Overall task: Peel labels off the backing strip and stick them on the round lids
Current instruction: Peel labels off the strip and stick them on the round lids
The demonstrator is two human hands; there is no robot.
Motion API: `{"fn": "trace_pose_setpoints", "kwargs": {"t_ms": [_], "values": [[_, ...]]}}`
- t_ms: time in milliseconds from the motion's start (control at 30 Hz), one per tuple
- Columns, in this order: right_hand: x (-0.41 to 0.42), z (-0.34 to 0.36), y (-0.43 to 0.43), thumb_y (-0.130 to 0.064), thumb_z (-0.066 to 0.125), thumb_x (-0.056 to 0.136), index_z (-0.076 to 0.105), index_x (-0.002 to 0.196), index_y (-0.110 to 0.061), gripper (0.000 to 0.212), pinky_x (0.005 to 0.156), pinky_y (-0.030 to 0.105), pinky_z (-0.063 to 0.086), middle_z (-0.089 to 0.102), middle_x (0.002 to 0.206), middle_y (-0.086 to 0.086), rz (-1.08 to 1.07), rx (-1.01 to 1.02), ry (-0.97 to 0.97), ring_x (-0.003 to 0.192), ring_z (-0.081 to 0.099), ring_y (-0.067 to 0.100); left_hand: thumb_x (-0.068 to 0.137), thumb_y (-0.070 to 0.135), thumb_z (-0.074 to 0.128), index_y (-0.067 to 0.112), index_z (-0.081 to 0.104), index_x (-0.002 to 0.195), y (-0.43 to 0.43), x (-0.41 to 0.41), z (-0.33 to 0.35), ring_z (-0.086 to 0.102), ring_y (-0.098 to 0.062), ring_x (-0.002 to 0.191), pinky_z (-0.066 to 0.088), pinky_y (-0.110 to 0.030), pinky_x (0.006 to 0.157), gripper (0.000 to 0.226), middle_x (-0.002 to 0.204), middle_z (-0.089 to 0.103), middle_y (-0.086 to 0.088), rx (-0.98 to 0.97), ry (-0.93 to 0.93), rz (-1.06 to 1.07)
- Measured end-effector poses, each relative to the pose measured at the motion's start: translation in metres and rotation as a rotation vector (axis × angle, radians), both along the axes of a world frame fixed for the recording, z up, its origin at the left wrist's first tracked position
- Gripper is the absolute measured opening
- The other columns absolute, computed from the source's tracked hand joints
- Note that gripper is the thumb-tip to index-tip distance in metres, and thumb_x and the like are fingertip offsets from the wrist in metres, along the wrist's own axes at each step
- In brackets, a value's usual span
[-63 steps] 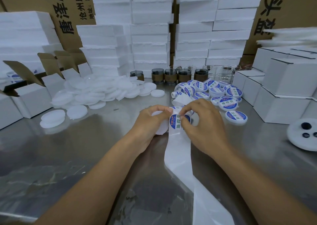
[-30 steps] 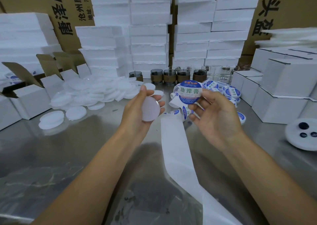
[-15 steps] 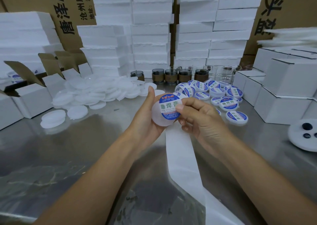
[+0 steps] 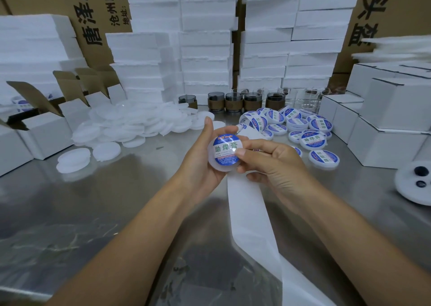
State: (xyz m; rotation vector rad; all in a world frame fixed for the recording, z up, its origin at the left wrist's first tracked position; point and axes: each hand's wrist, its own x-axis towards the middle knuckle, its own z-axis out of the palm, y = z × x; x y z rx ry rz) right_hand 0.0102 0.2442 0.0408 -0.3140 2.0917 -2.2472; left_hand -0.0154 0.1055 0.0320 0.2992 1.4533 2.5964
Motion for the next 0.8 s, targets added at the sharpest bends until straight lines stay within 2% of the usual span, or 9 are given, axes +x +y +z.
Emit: {"fn": "trace_pose_setpoints", "kwargs": {"t_ms": [133,267,400,467,633,800], "values": [[-0.0019,-0.0001,-0.0002,-0.02,0.073,0.075,0.069,0.075,-0.019,0.003,0.058,0.019,0.044,0.07,0.063,-0.002,-0.04,0.02,-0.017,0.055,0.063,0.007,0.089,0.053,0.035,0.011,0.062,0.092,0.001,-0.0003,-0.0007,0.065,-0.024,0.083,0.057,-0.029,0.07,0.05,0.081,0.071,-0.01,-0.024,0.002,0.007],[-0.0024,-0.0001,-0.0005,-0.019,0.074,0.074,0.069,0.072,-0.019,0.005,0.057,0.02,0.045,0.07,0.062,0.0,-0.053,0.022,-0.03,0.052,0.063,0.007,0.078,0.053,0.044,0.011,0.062,0.094,0.0011,0.0005,0.0,0.069,-0.021,0.078,0.058,-0.03,0.068,0.048,0.081,0.072,-0.009,-0.048,0.028,-0.005],[-0.0022,-0.0001,0.0004,-0.018,0.074,0.074,0.07,0.071,-0.018,0.005,0.056,0.018,0.046,0.071,0.063,0.0,-0.049,0.014,-0.027,0.053,0.063,0.008,0.069,0.037,0.061,0.013,0.063,0.094,0.0021,0.0025,-0.0016,0.069,-0.017,0.074,0.056,-0.025,0.06,0.035,0.081,0.072,-0.004,-0.081,0.104,-0.006],[-0.0021,-0.0001,0.0012,-0.02,0.074,0.074,0.07,0.073,-0.018,0.005,0.058,0.02,0.046,0.07,0.063,-0.001,-0.051,0.016,-0.027,0.053,0.063,0.009,0.067,0.028,0.066,0.013,0.063,0.098,0.0019,0.0035,-0.0027,0.068,-0.018,0.077,0.055,-0.026,0.063,0.035,0.084,0.071,-0.004,-0.086,0.131,-0.019],[-0.001,0.0005,0.0012,-0.022,0.075,0.071,0.07,0.07,-0.019,0.006,0.059,0.021,0.047,0.069,0.063,0.0,-0.064,0.015,-0.036,0.052,0.063,0.009,0.066,0.017,0.068,0.015,0.061,0.102,0.0003,0.0036,-0.0041,0.069,-0.018,0.082,0.056,-0.026,0.069,0.037,0.088,0.072,-0.003,-0.086,0.152,-0.045],[-0.0004,0.0024,0.0013,-0.019,0.075,0.073,0.07,0.071,-0.018,0.005,0.058,0.019,0.049,0.069,0.062,0.0,-0.069,0.015,-0.056,0.05,0.062,0.009,0.067,0.016,0.066,0.016,0.062,0.102,-0.0003,0.0034,-0.0036,0.07,-0.017,0.081,0.055,-0.025,0.066,0.035,0.088,0.073,-0.002,-0.076,0.154,-0.05]]}}
